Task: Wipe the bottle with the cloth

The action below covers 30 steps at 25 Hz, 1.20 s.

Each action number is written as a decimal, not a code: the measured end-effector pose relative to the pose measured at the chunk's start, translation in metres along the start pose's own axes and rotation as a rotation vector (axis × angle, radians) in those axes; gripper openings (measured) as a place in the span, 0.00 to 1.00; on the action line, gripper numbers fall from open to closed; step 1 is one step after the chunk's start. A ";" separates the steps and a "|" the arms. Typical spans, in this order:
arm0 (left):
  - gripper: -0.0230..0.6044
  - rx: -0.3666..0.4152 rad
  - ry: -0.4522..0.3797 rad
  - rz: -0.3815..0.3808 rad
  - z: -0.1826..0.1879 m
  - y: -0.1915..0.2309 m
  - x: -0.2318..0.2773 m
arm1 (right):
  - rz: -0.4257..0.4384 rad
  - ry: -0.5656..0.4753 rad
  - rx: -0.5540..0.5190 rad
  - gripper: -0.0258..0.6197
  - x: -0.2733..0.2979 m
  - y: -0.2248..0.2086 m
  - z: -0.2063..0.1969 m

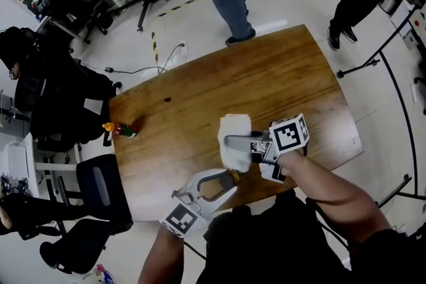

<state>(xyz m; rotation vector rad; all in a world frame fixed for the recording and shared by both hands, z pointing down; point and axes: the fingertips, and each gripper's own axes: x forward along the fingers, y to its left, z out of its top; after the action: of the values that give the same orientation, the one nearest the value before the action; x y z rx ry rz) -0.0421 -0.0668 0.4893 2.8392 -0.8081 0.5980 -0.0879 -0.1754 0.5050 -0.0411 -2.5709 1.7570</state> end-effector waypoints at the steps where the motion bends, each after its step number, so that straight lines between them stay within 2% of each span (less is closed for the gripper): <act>1: 0.31 0.003 0.003 -0.004 0.001 -0.002 0.000 | 0.044 0.043 0.051 0.15 0.013 0.002 -0.008; 2: 0.31 0.003 0.002 -0.006 0.001 -0.004 0.000 | 0.053 0.095 0.085 0.15 0.024 -0.001 -0.018; 4: 0.31 -0.008 -0.009 -0.005 0.004 -0.005 -0.001 | 0.003 0.207 0.077 0.15 0.036 -0.015 -0.037; 9: 0.31 -0.031 -0.027 0.015 0.009 -0.005 0.001 | -0.087 0.416 -0.133 0.15 0.043 -0.041 -0.067; 18: 0.31 -0.050 -0.066 0.048 0.003 -0.001 0.003 | -0.279 0.578 -0.485 0.15 0.038 -0.103 -0.089; 23: 0.31 -0.050 -0.074 0.055 0.000 -0.001 0.001 | -0.376 0.631 -0.680 0.15 0.038 -0.119 -0.094; 25: 0.31 -0.056 -0.077 0.065 -0.001 0.002 -0.001 | -0.422 0.641 -0.728 0.15 0.039 -0.121 -0.091; 27: 0.31 -0.070 -0.084 0.098 -0.001 0.008 -0.002 | -0.476 0.588 -0.737 0.15 0.037 -0.120 -0.081; 30: 0.32 -0.125 -0.114 0.194 0.002 0.023 -0.002 | -0.552 0.397 -0.693 0.15 0.016 -0.112 -0.049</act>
<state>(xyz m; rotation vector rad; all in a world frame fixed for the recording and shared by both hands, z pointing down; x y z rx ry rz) -0.0554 -0.0858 0.4869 2.7201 -1.1092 0.3944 -0.1031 -0.1699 0.6274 0.2504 -2.4213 0.5745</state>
